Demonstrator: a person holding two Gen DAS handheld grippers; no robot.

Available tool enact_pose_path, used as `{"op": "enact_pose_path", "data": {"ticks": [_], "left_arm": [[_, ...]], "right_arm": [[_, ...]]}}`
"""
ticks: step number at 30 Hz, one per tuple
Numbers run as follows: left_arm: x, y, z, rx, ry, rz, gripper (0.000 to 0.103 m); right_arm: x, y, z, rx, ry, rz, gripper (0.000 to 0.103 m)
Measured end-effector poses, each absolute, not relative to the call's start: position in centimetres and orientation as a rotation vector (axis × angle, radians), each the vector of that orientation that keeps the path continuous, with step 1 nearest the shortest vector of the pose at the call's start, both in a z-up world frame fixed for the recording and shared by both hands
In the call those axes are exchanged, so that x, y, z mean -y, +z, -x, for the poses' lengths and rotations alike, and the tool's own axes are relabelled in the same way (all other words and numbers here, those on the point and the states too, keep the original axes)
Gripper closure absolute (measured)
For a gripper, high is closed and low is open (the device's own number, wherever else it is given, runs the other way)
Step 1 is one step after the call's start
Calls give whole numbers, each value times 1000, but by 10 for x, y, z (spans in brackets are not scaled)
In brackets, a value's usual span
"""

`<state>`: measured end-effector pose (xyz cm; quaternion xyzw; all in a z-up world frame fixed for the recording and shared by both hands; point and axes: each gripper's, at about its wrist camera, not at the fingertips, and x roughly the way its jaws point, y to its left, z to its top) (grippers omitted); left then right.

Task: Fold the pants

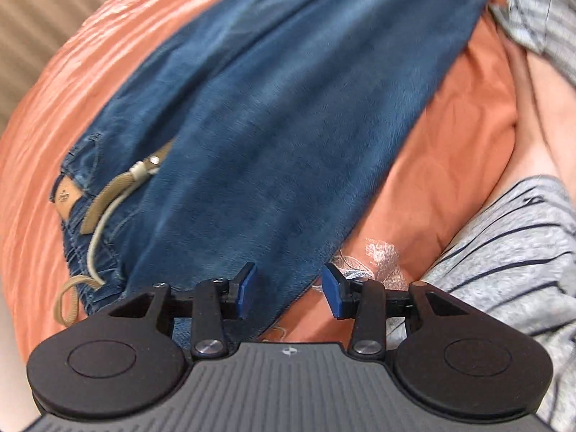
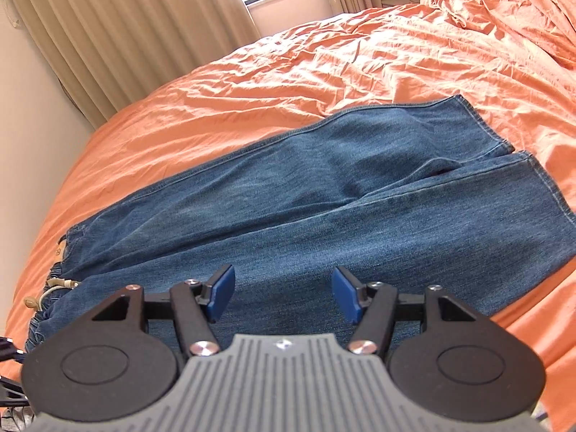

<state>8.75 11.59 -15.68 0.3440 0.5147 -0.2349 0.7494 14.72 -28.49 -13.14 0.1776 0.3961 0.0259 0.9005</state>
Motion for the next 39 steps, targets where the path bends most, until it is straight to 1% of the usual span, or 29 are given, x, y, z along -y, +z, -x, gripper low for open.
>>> {"op": "enact_pose_path", "data": {"ticks": [5,8,9,10,11,12,14,15,16,18,20,21,22,23,25,27,30,33,36,39], "left_arm": [[-103,-184,-88,-1161,-516,-838,54],[-93,-196,-91,-1178,-475,-852,55],[-90,-199,-90,-1182,-464,-861,57],[-88,-201,-90,-1176,-455,-874,61],[-86,-203,-88,-1164,-444,-884,76],[-85,-202,-87,-1155,-432,-883,88],[-85,-198,-84,-1131,-407,-854,97],[-85,-192,-83,-1102,-380,-833,98],[-87,-185,-83,-1077,-358,-802,98],[-97,-161,-85,-1011,-320,-714,99],[-107,-130,-93,-952,-274,-607,99],[-110,-120,-95,-931,-254,-563,99],[-112,-110,-98,-911,-234,-521,99],[-114,-98,-105,-890,-213,-484,99],[-112,-85,-112,-879,-184,-432,99],[-112,-74,-121,-875,-161,-402,99],[-107,-66,-130,-872,-132,-404,99],[-110,-58,-134,-877,-109,-415,99],[-107,-56,-134,-896,-77,-431,99],[-103,-54,-135,-907,-45,-443,99]], "right_arm": [[305,-98,-131,-778,61,-338,46],[323,-66,-122,-737,59,-286,49],[329,-54,-119,-717,59,-265,50],[335,-42,-117,-697,52,-242,51],[342,-28,-114,-672,38,-210,51],[349,-15,-112,-650,26,-175,51],[364,9,-106,-609,26,-107,51],[372,18,-103,-592,35,-69,48],[378,26,-101,-596,49,-17,37],[387,35,-101,-644,61,103,27],[400,40,-102,-696,41,185,30],[410,41,-106,-745,22,227,36],[419,41,-108,-794,10,274,46],[426,41,-111,-833,2,324,52],[444,38,-112,-909,-3,453,72],[461,30,-111,-985,33,559,81],[475,7,-105,-1067,128,678,83],[481,-35,-104,-1136,224,750,88],[476,-84,-104,-1138,300,799,88],[467,-127,-107,-1080,345,839,90]]}}
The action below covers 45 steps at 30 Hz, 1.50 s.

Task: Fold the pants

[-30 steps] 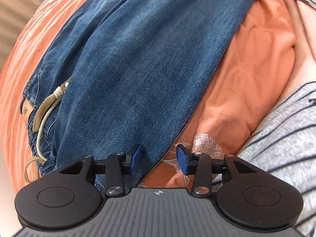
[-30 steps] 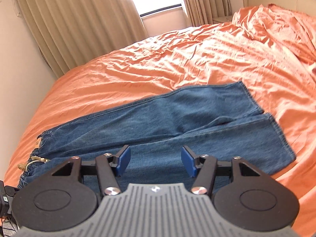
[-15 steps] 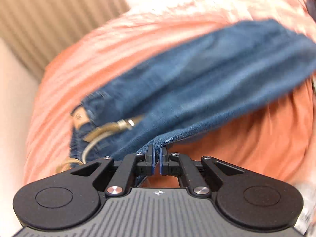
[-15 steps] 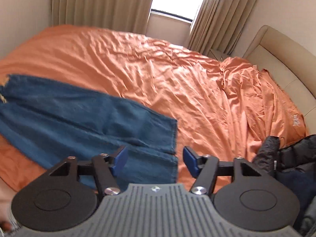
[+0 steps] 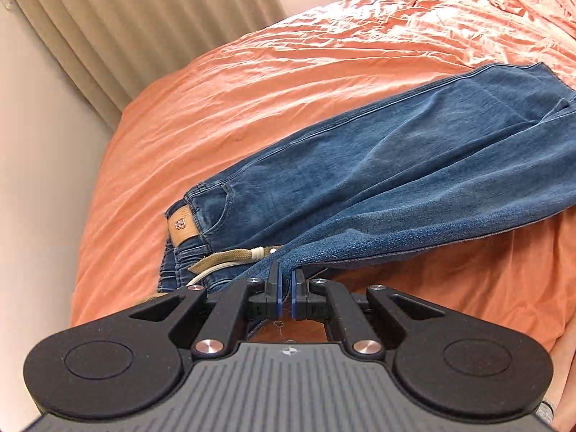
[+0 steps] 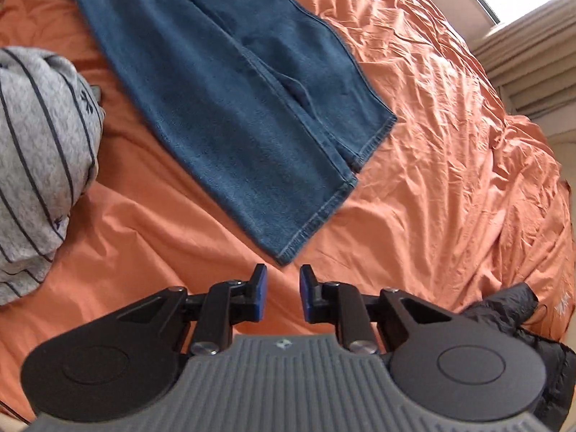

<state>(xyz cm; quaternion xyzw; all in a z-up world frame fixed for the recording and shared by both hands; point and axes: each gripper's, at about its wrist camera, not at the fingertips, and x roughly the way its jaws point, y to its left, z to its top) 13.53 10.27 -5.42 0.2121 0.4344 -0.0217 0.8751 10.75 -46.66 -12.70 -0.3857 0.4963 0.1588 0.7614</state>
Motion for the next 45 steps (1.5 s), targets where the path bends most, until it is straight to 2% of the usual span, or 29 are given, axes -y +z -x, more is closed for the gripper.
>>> {"op": "enact_pose_path", "data": {"ticks": [11,14,15,19,24,31,38,45], "left_arm": [[-92,-48,-145,-938,33,-449,99],[-91,-47,-147,-940,43,-443,99],[-91,-47,-147,-939,45,-439,99],[-95,-45,-144,-915,59,-422,99],[-102,-27,-142,-866,70,-404,99],[-109,18,-155,-781,52,-436,99],[-101,15,-216,-767,32,-528,99],[-96,-31,-313,-861,7,-569,99]], "right_arm": [[447,-228,-108,-921,430,1111,88],[450,-238,-109,-875,390,1125,92],[451,-238,-109,-849,369,1125,103],[457,-208,-105,-730,267,1063,103],[456,-133,-118,-610,118,950,103],[455,-53,-165,-566,-30,852,103],[443,-61,-242,-656,-85,863,103],[443,-119,-354,-811,-71,875,103]]}}
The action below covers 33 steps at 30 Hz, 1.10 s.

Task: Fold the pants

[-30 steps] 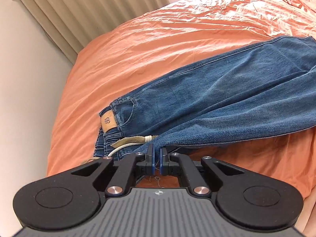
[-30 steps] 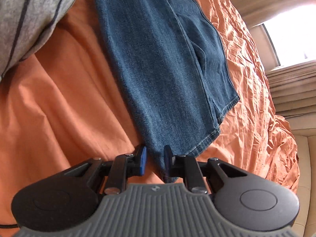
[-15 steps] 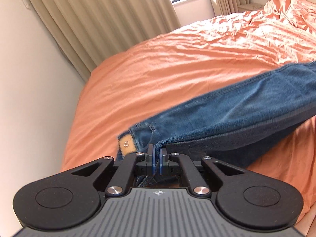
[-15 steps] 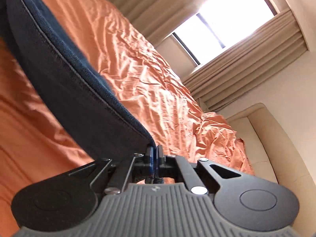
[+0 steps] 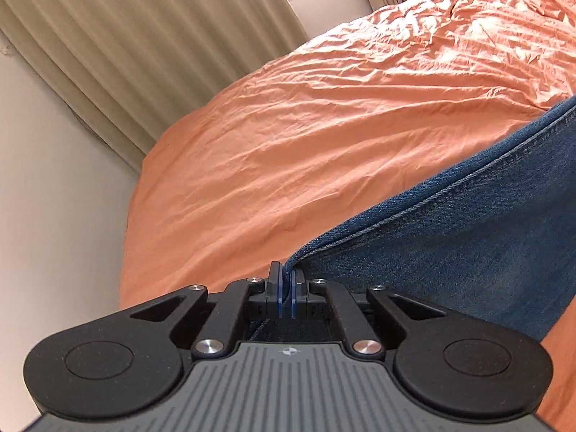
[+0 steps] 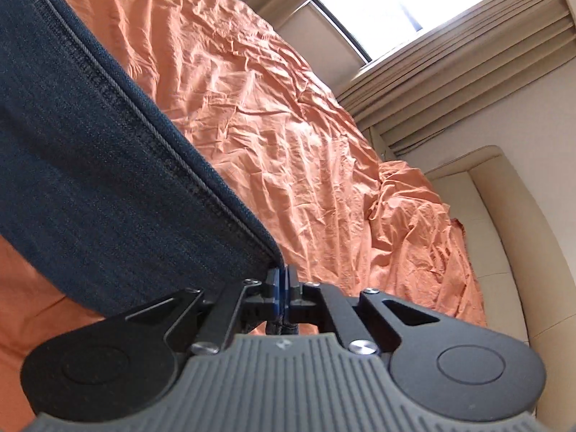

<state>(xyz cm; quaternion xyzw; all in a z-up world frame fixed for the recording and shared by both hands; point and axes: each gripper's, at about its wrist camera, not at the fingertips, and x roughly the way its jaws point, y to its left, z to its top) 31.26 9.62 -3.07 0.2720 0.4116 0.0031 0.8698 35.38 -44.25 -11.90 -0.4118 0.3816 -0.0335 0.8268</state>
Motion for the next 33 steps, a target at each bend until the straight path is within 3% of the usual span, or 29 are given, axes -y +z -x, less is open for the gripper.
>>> {"op": "enact_pose_path", "data": {"ticks": [9,16,20,22,23,26,31,33], "left_arm": [[-107,-126,-406,-1039,-27,-567,98],[-108,-176,-436,-1124,-41,-595,97],[-111,-187,-438,-1138,-27,-592,86],[-110,-186,-437,-1113,-7,-602,72],[-109,-184,-435,-1091,12,-607,60],[-110,-176,-434,-1076,14,-565,102],[-99,-173,-417,-1033,-51,-608,103],[-102,-171,-413,-1019,-65,-622,90]], "right_arm": [[439,-207,-453,-973,-15,924,103],[436,-247,-479,-1032,7,943,103],[432,-256,-479,-1036,-6,945,103],[431,-254,-479,-1031,-19,939,103],[431,-254,-479,-1033,-24,932,103],[429,-248,-479,-1032,-45,927,103],[429,-236,-468,-998,-71,930,103],[428,-234,-464,-994,-72,940,103]]}}
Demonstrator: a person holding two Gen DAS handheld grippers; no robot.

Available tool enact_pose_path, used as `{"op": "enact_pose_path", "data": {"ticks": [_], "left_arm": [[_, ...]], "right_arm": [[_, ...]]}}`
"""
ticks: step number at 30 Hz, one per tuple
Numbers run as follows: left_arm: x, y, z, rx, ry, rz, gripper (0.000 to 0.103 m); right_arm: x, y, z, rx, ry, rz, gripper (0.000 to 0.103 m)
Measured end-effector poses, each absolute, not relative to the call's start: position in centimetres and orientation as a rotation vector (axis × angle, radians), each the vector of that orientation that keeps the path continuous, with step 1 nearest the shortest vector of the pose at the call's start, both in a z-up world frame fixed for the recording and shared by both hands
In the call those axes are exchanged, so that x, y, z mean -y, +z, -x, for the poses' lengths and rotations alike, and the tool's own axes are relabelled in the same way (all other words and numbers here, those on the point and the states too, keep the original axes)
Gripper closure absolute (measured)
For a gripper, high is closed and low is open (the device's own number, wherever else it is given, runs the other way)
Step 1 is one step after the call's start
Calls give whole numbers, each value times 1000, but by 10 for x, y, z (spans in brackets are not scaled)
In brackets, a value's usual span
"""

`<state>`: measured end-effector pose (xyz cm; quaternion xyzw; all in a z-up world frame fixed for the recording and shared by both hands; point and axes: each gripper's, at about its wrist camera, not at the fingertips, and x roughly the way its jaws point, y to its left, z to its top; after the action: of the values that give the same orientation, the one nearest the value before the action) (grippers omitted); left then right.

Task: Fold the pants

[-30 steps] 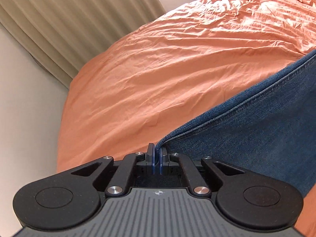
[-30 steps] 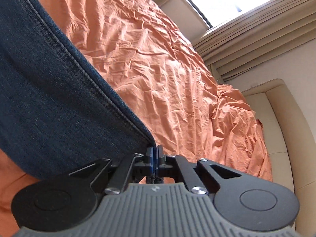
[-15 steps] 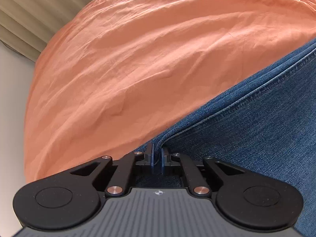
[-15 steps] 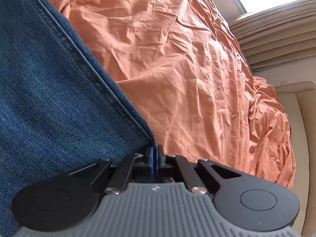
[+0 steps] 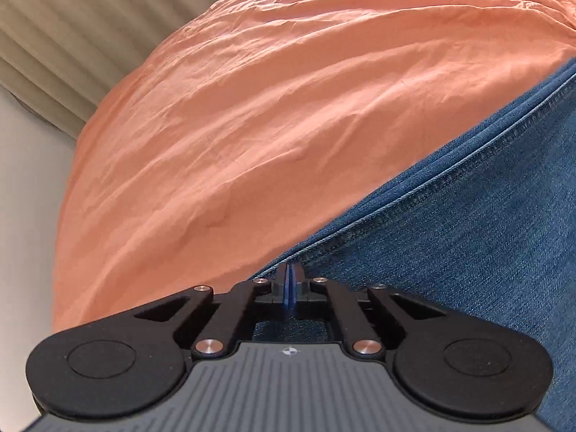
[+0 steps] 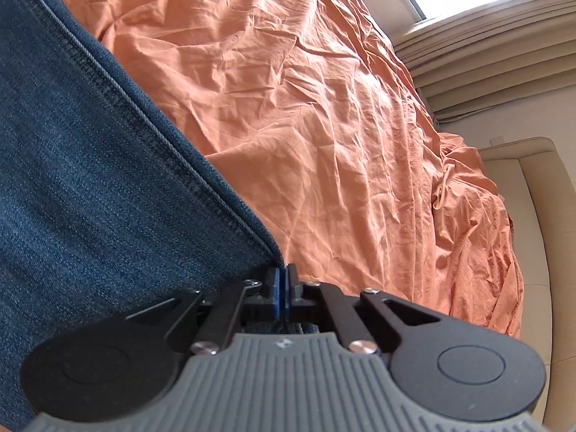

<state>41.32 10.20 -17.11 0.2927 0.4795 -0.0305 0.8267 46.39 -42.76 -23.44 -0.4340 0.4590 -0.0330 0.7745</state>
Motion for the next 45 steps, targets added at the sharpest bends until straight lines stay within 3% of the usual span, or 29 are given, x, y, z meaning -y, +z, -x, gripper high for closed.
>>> {"op": "enact_pose_path", "data": {"ticks": [8,13,15,17,19,21,22,24,32,41,43,44,45], "left_arm": [[-128,-157,-428,-1057,-188,-673,43],[-143,-179,-447,-1149,-233,-747,36],[-150,-186,-456,-1176,-239,-717,27],[-155,-191,-462,-1199,-238,-656,28],[-156,-195,-463,-1216,-253,-594,51],[-148,-196,-456,-1201,-246,-597,82],[-141,-195,-449,-1178,-241,-618,89],[-131,-193,-431,-1100,-194,-683,92],[-137,-142,-395,-852,-19,-496,93],[-137,-168,-423,-953,44,-474,91],[-136,-172,-418,-969,67,-470,79],[-136,-172,-417,-971,70,-468,70],[-136,-171,-416,-975,70,-463,51]], "right_arm": [[427,-233,-463,-992,-76,931,103],[426,-239,-465,-1003,-67,949,103],[427,-240,-466,-1004,-63,953,103],[427,-240,-467,-1005,-64,945,103],[427,-241,-466,-1001,-66,945,103],[426,-240,-463,-990,-70,949,103],[426,-239,-461,-984,-75,947,103],[425,-235,-456,-966,-82,945,103],[432,-202,-450,-895,-128,861,103],[427,-234,-484,-958,-154,783,103],[430,-236,-484,-963,-172,746,102],[430,-235,-483,-963,-179,727,97],[430,-231,-481,-957,-183,703,80]]}}
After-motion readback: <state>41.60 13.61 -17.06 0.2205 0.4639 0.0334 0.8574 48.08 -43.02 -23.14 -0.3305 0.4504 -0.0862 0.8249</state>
